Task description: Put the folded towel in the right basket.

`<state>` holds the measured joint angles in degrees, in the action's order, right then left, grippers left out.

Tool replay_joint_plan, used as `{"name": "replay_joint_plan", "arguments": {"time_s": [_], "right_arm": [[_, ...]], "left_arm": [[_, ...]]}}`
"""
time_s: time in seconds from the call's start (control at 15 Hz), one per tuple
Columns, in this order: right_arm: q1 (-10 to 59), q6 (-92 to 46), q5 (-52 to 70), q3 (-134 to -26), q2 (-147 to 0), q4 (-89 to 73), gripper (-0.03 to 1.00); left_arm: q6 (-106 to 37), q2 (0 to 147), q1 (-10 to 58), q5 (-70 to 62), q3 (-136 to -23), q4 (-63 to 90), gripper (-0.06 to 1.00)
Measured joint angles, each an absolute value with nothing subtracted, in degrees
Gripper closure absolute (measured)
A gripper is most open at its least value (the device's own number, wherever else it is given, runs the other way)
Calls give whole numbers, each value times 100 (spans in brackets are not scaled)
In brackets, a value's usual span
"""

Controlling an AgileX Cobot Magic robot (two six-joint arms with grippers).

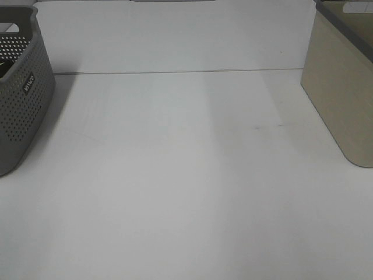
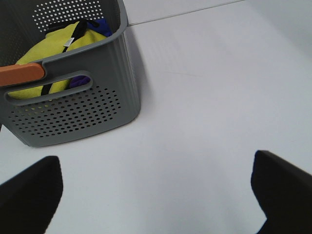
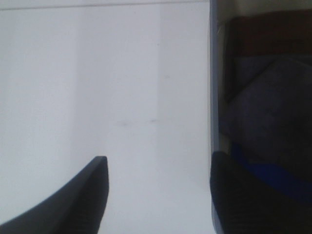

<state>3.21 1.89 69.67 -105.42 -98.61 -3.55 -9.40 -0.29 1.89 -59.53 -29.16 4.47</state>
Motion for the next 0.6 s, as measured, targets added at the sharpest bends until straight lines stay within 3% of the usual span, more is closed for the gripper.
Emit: {"name": "replay_joint_plan", "arguments": {"time_s": [0.6], "right_arm": [[338,269,6950,-5626,-6440,0,40]], "left_arm": [[-940,-29,189,-5953,-2916,447,-4]]}}
